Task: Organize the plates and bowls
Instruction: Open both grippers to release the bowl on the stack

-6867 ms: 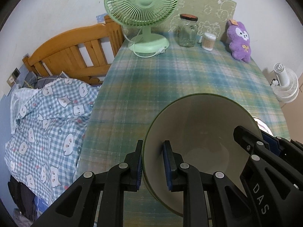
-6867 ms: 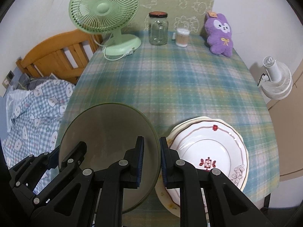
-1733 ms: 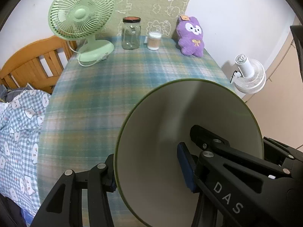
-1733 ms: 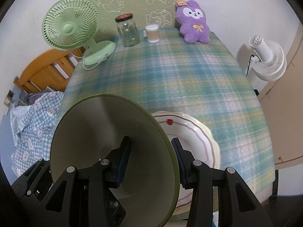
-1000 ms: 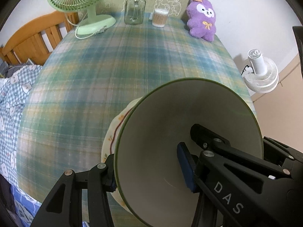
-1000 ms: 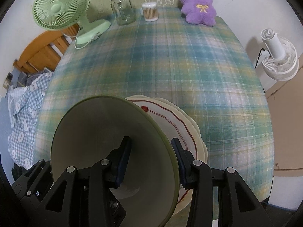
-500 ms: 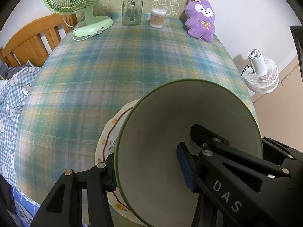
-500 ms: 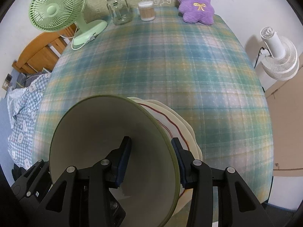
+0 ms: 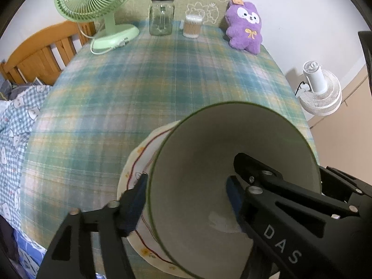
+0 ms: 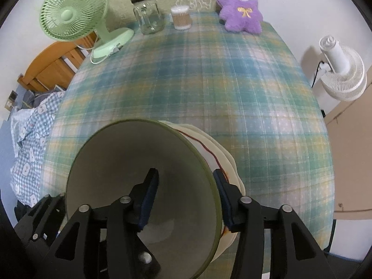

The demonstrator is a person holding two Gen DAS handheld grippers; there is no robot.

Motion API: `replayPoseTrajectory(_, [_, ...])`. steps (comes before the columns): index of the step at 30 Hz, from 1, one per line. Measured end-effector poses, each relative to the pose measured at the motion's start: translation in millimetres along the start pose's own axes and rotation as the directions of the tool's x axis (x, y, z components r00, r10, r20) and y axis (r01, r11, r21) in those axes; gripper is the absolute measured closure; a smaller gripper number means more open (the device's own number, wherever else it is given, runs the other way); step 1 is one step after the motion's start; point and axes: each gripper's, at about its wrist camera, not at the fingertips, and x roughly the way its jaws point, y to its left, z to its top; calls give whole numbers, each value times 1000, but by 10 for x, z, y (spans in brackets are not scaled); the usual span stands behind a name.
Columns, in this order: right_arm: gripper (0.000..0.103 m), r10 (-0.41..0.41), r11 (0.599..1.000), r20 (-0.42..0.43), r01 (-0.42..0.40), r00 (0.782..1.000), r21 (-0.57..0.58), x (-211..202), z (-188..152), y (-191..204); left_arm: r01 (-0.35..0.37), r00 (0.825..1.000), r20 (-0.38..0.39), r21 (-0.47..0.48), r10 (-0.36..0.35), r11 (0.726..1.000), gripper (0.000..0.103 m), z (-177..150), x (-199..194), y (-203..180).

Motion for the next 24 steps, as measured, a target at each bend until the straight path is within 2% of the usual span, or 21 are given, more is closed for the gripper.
replayPoseTrajectory(3, [39, -5, 1000, 24, 5, 1000, -11, -54, -4, -7, -30, 999, 21, -2, 30, 1000, 21, 0, -45, 31])
replayPoseTrajectory(13, [27, 23, 1000, 102, -21, 995, -19, -313, 5, -35, -68, 993, 98, -2, 68, 998, 17, 1, -312, 68])
replayPoseTrajectory(19, [26, 15, 1000, 199, -11, 980, -17, -611, 18, 60, -129, 973, 191, -1, 127, 992, 16, 58, -589, 116])
replayPoseTrajectory(24, [26, -17, 1000, 266, 14, 964, 12, -846, -14, 220, -128, 961, 249, 7, 122, 992, 15, 90, -787, 299])
